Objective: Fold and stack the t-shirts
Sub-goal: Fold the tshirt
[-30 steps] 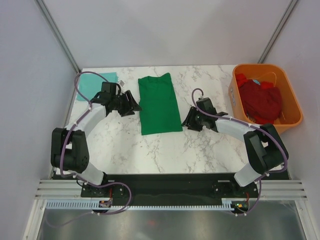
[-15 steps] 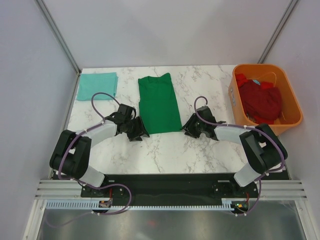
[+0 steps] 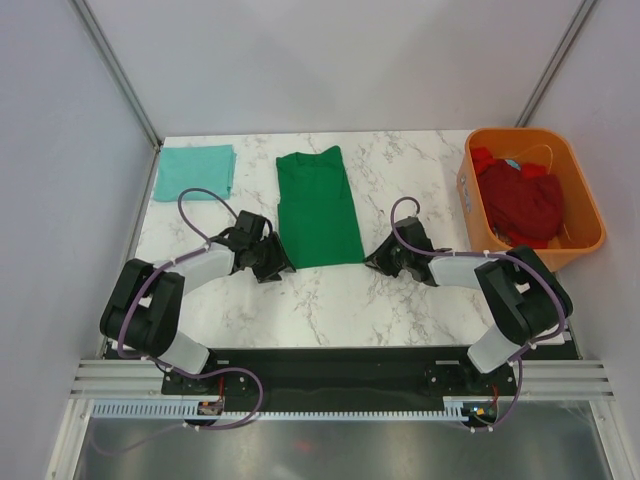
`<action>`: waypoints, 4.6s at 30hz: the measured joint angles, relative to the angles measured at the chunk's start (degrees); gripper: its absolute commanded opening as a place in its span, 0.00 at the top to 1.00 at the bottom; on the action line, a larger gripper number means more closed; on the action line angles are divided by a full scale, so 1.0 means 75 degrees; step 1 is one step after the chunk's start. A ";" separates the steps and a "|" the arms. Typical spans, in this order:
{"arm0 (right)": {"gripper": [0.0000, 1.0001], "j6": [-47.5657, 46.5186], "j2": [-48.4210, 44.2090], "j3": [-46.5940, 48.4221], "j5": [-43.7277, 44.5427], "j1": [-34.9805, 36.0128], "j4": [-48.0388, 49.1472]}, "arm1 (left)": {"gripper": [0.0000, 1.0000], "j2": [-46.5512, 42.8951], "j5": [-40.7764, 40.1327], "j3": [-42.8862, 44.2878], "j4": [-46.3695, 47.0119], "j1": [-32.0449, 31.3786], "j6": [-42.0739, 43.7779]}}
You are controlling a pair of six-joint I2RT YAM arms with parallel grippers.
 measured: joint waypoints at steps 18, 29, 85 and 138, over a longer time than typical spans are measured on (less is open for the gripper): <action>0.81 0.0122 0.0248 -0.0160 -0.0009 0.0000 0.0863 | 0.46 -0.0064 0.0015 -0.0568 0.1419 0.0026 -0.0921; 1.00 0.0114 0.0289 -0.0364 0.0023 0.0023 0.1227 | 0.69 -0.0038 -0.0201 -0.0705 0.1638 0.0052 -0.0985; 1.00 0.1102 -0.2168 -0.2276 0.1647 0.1853 0.0921 | 0.98 -0.1961 -0.0338 -0.1399 0.0431 -0.0035 -0.0685; 1.00 -0.2509 0.1390 0.5281 -0.0003 -0.0927 -0.2130 | 0.84 0.2328 0.0557 0.5727 -0.0615 0.1145 0.0577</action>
